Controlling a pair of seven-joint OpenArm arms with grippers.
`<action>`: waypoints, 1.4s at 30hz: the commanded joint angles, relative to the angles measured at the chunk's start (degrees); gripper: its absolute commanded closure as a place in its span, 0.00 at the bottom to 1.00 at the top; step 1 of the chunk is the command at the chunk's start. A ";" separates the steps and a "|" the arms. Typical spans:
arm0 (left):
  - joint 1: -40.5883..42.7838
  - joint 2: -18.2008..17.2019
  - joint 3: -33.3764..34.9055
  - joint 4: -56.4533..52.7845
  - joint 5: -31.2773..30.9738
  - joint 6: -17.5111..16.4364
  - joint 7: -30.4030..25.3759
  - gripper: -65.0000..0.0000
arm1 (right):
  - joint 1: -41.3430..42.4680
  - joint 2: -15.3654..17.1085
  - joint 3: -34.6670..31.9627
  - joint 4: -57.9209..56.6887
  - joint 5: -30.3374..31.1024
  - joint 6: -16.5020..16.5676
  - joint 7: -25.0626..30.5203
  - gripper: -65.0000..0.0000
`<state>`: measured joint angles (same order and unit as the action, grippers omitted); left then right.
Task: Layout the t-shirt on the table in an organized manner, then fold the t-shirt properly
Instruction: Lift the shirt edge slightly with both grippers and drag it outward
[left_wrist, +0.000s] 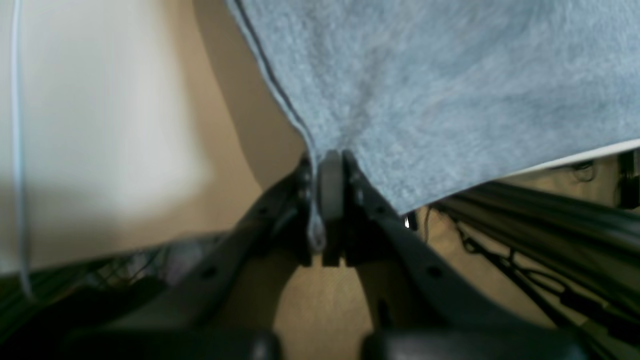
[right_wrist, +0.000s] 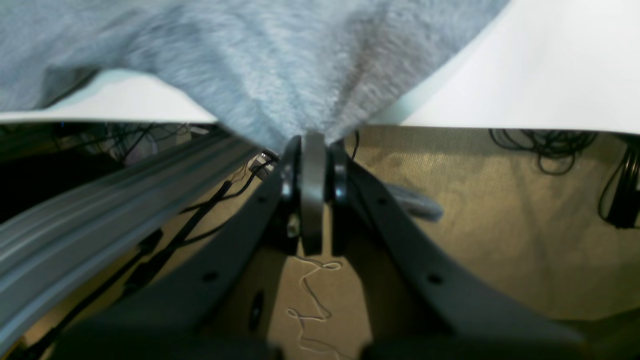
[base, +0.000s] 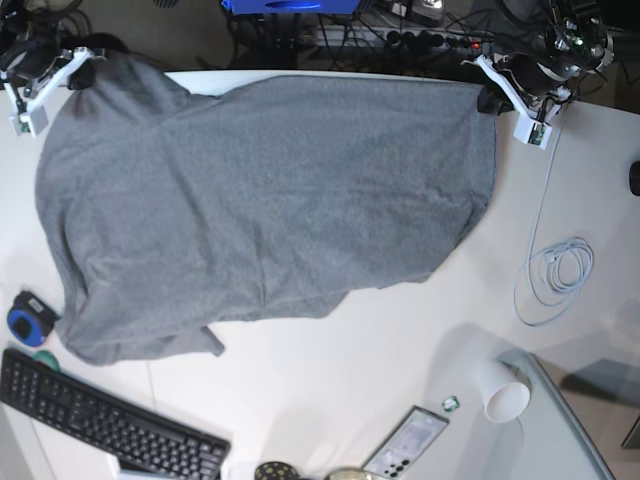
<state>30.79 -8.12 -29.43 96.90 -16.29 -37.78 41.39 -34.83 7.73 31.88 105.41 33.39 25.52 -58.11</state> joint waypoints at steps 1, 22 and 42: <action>0.64 -0.45 -0.24 1.69 -0.80 -0.33 -0.81 1.00 | 0.15 0.84 0.43 1.28 0.50 0.11 0.74 1.00; -7.53 -0.10 -0.15 5.73 -0.28 -0.33 5.69 1.00 | 9.99 1.90 0.52 -6.20 0.15 -0.24 -5.67 0.99; -6.74 -0.10 -0.15 0.81 -0.19 -0.33 5.43 1.00 | 9.99 0.32 14.41 -12.61 3.58 -0.07 4.70 0.33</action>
<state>23.92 -7.81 -29.26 96.84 -15.88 -37.80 47.59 -24.99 7.27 46.09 91.79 36.12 25.21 -53.98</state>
